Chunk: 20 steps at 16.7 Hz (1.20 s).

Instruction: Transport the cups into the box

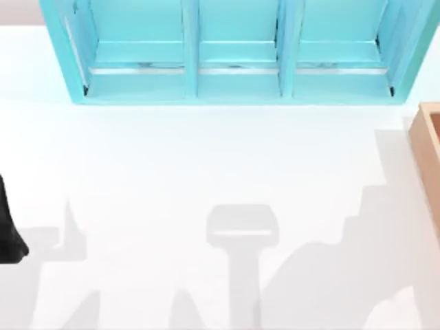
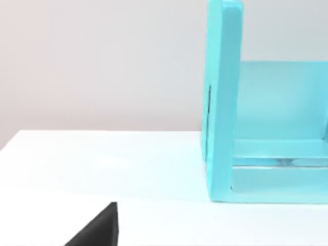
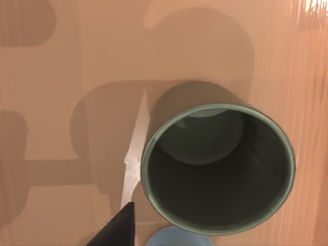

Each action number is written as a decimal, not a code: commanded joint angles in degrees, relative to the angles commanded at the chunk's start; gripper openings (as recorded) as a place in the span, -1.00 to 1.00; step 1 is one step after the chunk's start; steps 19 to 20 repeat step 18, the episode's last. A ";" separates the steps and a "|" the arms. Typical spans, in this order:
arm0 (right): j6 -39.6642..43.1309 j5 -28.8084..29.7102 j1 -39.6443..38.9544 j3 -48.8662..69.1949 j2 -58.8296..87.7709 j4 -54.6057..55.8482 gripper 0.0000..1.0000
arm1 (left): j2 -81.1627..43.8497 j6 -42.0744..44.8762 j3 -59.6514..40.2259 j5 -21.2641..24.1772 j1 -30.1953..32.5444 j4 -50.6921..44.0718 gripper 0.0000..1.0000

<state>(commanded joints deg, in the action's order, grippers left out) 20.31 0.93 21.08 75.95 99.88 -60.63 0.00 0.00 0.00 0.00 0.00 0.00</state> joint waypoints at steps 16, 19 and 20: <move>0.29 -0.03 0.38 22.32 0.53 -21.85 1.00 | 0.00 0.00 0.00 0.00 0.00 0.00 1.00; 0.28 -0.02 0.39 23.37 0.46 -22.89 1.00 | 0.00 0.00 0.00 0.00 0.00 0.00 1.00; 0.28 -0.02 0.39 23.37 0.46 -22.89 1.00 | 0.00 0.00 0.00 0.00 0.00 0.00 1.00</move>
